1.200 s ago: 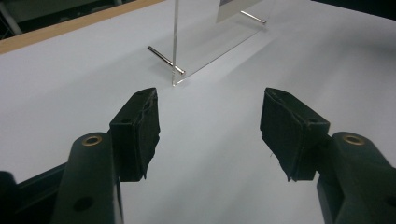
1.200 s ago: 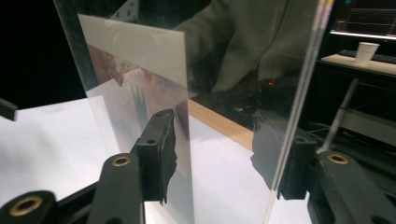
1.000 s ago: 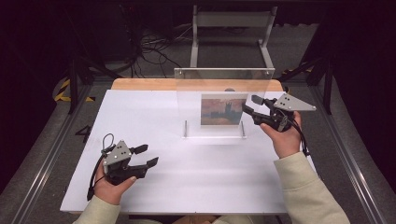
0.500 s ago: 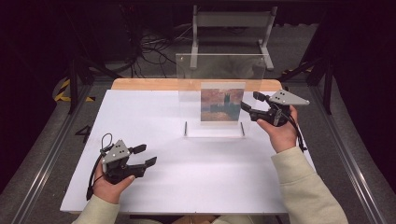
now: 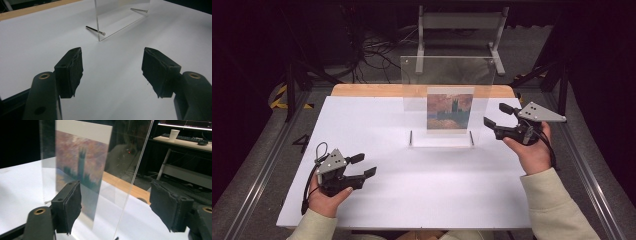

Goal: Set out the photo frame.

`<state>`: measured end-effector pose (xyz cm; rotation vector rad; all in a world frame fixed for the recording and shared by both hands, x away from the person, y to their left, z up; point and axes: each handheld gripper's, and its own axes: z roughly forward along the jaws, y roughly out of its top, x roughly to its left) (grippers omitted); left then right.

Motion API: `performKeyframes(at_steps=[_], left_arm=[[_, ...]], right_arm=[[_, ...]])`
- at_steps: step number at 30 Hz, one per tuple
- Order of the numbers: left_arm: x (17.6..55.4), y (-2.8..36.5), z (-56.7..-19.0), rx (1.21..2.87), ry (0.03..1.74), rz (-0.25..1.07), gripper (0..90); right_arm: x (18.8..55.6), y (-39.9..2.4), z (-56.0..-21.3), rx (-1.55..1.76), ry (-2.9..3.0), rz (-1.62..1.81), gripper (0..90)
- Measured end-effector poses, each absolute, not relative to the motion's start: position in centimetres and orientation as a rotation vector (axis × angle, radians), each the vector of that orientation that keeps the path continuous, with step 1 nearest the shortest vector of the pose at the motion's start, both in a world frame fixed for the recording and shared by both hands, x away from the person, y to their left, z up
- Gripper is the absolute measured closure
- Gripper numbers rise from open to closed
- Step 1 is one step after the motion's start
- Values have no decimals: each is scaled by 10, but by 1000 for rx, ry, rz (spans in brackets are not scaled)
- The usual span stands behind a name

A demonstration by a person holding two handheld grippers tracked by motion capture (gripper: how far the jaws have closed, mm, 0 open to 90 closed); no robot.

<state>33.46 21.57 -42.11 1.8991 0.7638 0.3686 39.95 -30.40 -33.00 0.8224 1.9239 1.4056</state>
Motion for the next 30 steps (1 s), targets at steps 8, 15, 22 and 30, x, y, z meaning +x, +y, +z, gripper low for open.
performKeyframes(at_steps=[8, 15, 22, 30], left_arm=[[334, 223, -421, 1883, 774, 366, 324], [332, 230, -421, 1871, 783, 379, 314], [330, 235, -422, 1864, 774, 371, 300], [332, 242, -427, 1818, 773, 322, 298]], right_arm=[[368, -325, -329, 823, 1962, 1390, 221], [343, -338, -339, 855, 2000, 1377, 197], [330, -347, -357, 898, 2017, 1378, 176], [322, -356, -385, 920, 2044, 1393, 173]])
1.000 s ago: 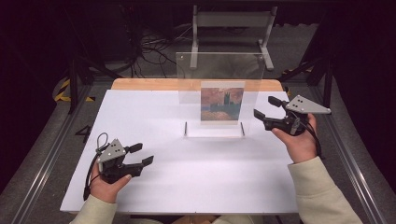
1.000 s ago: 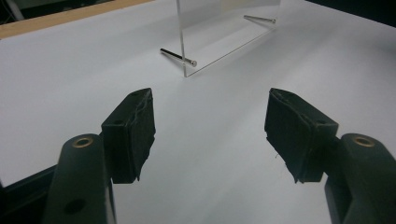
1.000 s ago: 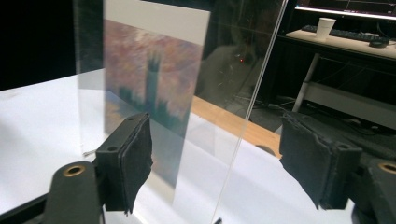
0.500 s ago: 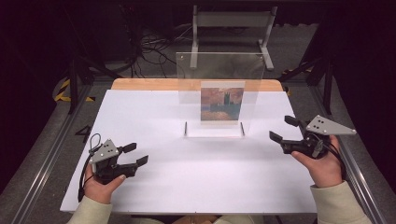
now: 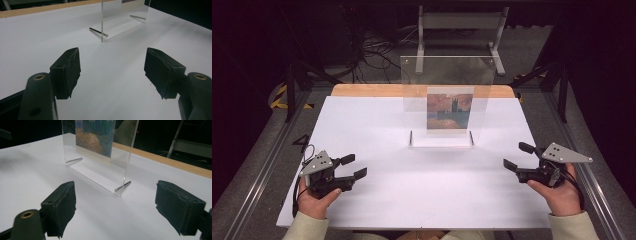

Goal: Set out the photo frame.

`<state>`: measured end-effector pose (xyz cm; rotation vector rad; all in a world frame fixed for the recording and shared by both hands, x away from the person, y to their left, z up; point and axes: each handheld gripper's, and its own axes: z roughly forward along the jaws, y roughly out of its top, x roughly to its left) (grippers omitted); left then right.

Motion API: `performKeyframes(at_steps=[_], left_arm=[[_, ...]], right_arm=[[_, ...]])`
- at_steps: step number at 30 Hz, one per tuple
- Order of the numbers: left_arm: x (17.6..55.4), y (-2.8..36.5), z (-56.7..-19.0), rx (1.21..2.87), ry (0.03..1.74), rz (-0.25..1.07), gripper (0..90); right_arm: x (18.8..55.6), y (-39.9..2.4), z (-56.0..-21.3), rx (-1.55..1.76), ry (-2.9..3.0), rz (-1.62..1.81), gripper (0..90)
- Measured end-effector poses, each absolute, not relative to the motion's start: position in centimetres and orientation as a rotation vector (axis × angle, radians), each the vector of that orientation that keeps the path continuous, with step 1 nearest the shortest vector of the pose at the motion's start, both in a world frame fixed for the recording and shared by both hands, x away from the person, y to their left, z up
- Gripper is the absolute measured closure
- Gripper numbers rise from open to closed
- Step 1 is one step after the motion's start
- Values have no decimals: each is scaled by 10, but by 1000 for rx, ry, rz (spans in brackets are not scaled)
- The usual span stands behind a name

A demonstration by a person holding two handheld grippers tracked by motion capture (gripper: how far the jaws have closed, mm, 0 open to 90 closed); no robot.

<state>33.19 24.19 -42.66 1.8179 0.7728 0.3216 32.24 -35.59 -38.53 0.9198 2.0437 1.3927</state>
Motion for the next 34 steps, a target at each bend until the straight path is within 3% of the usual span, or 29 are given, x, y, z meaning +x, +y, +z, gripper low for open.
performKeyframes(at_steps=[9, 21, 30, 34], left_arm=[[331, 243, -427, 1816, 742, 394, 310], [333, 242, -435, 1807, 731, 387, 314], [339, 243, -445, 1788, 783, 300, 306], [340, 242, -448, 1814, 813, 323, 305]], right_arm=[[321, -360, -411, 895, 2048, 1410, 173], [331, -354, -447, 959, 2100, 1391, 171], [335, -350, -449, 1000, 2108, 1381, 171], [337, -345, -445, 984, 2105, 1398, 172]])
